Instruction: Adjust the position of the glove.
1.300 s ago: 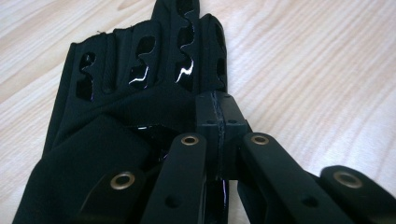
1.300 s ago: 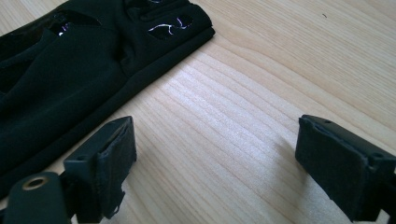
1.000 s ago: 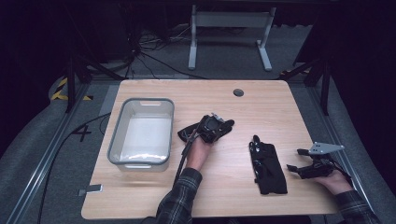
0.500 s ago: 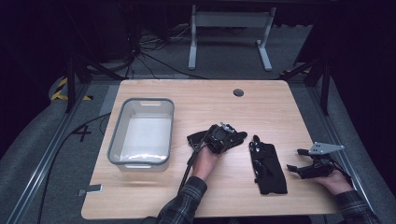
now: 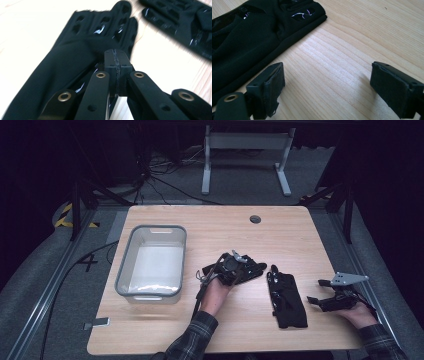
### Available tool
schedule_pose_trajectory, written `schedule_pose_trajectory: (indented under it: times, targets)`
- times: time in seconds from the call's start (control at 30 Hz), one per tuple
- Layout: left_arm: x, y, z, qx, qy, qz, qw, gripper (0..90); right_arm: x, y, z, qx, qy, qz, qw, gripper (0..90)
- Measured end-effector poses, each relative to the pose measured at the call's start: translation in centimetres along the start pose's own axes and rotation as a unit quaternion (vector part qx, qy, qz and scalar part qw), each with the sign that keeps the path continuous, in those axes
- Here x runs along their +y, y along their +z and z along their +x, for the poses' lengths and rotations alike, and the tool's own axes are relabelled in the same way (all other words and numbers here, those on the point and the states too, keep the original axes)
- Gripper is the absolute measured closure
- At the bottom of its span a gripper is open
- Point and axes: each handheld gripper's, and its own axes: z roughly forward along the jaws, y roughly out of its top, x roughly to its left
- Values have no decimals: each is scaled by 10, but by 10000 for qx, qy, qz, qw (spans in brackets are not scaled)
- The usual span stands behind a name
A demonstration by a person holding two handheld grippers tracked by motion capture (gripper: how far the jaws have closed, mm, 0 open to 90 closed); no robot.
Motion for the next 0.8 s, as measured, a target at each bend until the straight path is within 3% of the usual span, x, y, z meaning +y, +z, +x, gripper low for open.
schedule_pose_trajectory:
  times: [0.2,0.33,0.5,0.8]
  targets:
    - [-22,-12,14,178,-212,114,9996,895,0,0,0,0,0,-1,10000,126]
    - [-32,-8,15,214,-188,400,9988,895,0,0,0,0,0,0,10000,126]
    - [-35,-9,10,221,-96,439,9987,896,0,0,0,-2,5,-5,10000,126]
    - [-44,-14,-18,-240,89,450,9987,895,0,0,0,-3,4,-6,10000,126]
